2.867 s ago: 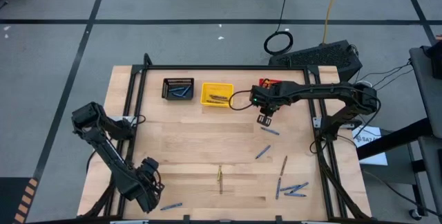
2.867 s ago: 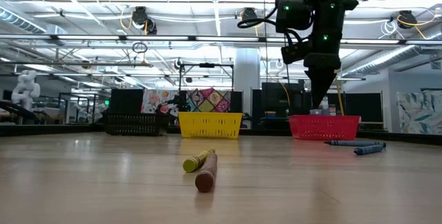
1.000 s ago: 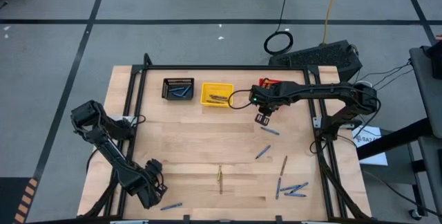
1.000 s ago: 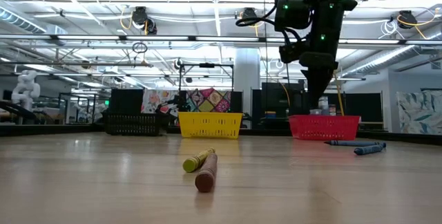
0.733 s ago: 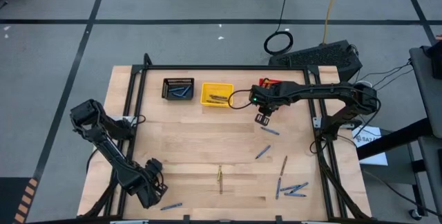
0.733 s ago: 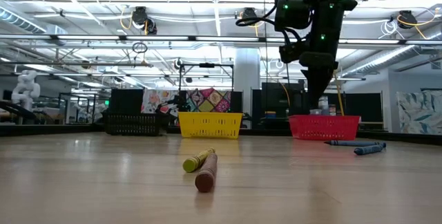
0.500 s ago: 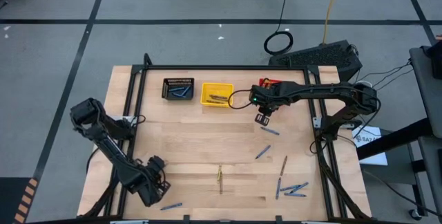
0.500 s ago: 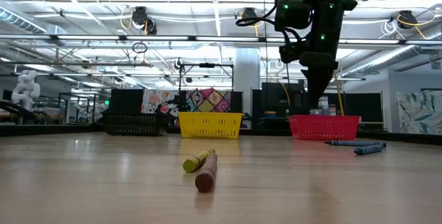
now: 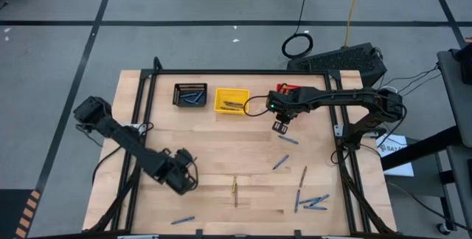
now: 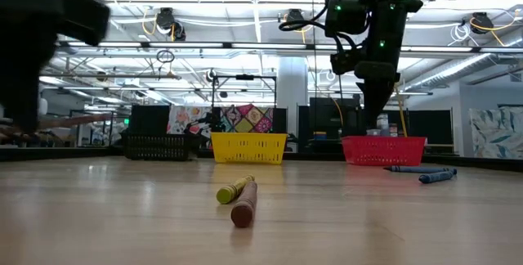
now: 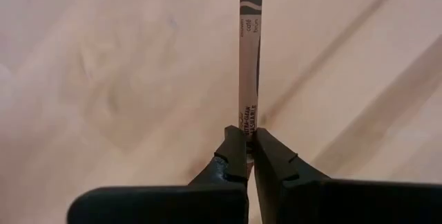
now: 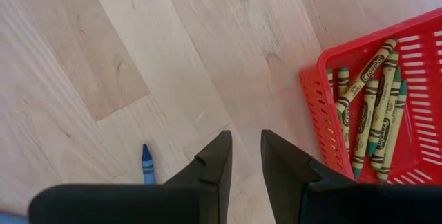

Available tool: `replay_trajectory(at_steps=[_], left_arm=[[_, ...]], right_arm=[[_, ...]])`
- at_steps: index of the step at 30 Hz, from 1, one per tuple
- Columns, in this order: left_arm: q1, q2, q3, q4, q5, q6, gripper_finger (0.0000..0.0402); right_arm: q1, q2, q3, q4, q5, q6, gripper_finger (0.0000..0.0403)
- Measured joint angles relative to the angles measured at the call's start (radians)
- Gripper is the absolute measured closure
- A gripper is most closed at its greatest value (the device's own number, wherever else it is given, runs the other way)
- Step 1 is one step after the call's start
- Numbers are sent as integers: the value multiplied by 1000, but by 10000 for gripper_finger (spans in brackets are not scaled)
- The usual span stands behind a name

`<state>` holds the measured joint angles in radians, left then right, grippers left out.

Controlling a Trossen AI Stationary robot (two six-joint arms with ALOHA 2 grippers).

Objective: Sort crayons
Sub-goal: Put the left brown crayon into the yellow bin

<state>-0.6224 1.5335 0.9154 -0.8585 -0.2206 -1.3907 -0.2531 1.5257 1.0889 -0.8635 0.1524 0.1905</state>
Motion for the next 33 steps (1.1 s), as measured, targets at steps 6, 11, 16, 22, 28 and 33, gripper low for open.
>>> replay_trajectory(at_steps=[6, 11, 16, 22, 28, 33], left_arm=[[131, -10, 0, 4, 0, 188, 401], [240, -10, 0, 29, 2, 342, 401], [350, -10, 0, 80, 19, 491, 401], [488, -10, 0, 123, 25, 690, 401], [623, -10, 0, 166, 45, 868, 401], [718, -10, 0, 251, 103, 1014, 401]], right_arm=[[0, 0, 0, 15, 0, 0, 337], [0, 0, 0, 37, 0, 0, 337], [0, 0, 0, 41, 0, 0, 337], [0, 0, 0, 45, 0, 0, 337], [0, 0, 0, 45, 0, 0, 337], [0, 0, 0, 56, 1, 4, 337]])
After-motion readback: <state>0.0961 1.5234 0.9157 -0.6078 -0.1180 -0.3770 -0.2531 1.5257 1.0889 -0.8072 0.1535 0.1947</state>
